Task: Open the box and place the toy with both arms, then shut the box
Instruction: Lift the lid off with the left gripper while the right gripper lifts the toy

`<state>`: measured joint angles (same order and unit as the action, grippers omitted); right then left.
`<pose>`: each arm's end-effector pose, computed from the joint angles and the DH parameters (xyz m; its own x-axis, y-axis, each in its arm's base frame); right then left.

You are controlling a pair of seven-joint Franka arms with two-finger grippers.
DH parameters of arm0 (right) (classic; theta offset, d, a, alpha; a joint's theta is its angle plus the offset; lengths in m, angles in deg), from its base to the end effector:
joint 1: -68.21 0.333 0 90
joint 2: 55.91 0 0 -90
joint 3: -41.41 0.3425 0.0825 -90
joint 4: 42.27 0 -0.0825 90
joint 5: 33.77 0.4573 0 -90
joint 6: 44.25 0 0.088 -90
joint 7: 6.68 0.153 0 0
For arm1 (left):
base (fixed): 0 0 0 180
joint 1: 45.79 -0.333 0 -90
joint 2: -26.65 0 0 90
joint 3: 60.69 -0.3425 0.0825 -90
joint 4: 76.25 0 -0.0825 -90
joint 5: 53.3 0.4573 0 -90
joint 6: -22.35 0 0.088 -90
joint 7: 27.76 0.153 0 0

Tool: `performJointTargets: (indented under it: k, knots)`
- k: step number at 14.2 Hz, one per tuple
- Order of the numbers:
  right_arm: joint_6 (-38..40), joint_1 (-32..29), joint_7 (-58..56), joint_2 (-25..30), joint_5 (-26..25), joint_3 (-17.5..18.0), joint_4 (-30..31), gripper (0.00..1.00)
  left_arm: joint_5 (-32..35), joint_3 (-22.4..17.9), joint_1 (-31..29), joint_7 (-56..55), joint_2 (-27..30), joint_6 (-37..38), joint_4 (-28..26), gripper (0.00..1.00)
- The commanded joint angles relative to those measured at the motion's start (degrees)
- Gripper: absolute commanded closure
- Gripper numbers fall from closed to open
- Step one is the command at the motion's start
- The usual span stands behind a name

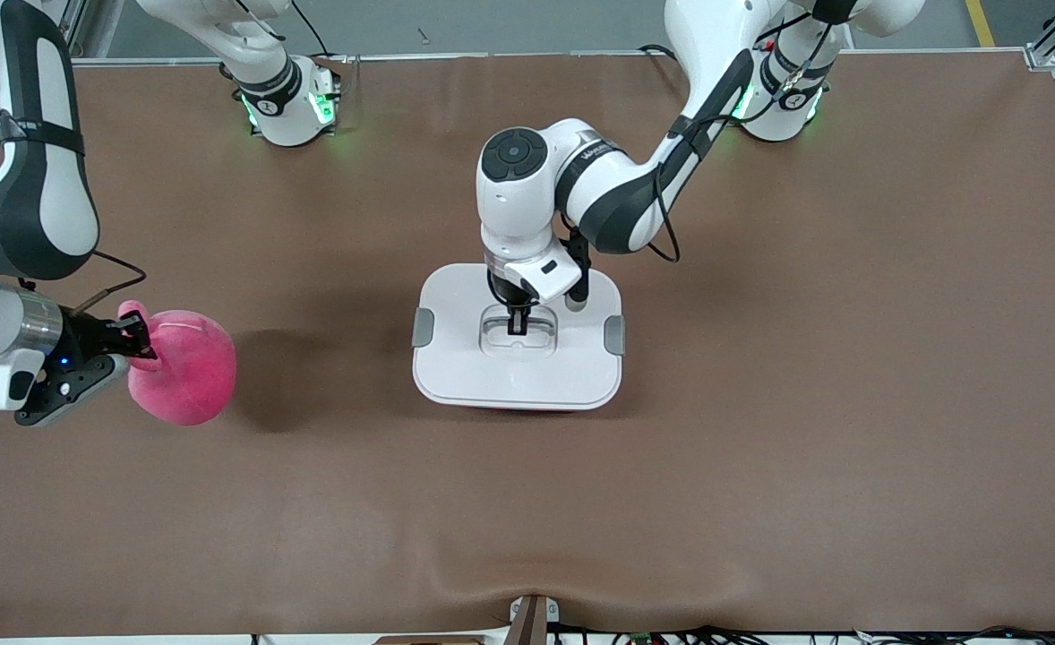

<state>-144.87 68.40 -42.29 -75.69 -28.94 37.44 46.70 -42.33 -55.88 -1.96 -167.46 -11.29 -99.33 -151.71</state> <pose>0.7181 -0.0317 0.3953 0.8539 0.5140 -0.0817 0.5025 -0.8551 -0.1279 0.5756 -0.6090 0.3098 0.0513 0.9983 -0.0280 0.9815 -0.0452 0.1863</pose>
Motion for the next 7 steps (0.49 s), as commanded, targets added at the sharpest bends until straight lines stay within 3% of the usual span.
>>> performJointTargets:
  k: [1,7]
  knots:
    - [2.8,0.5,6.2,0.7,2.7,0.7,-0.6,1.0,1.0,-0.2,0.1,0.2,2.6,2.2,-0.3,1.0]
    - [5.5,5.4,25.4,1.9,6.9,0.9,-1.1,1.0,1.1,-0.5,-3.1,2.9,6.3,6.0,-0.5,1.0]
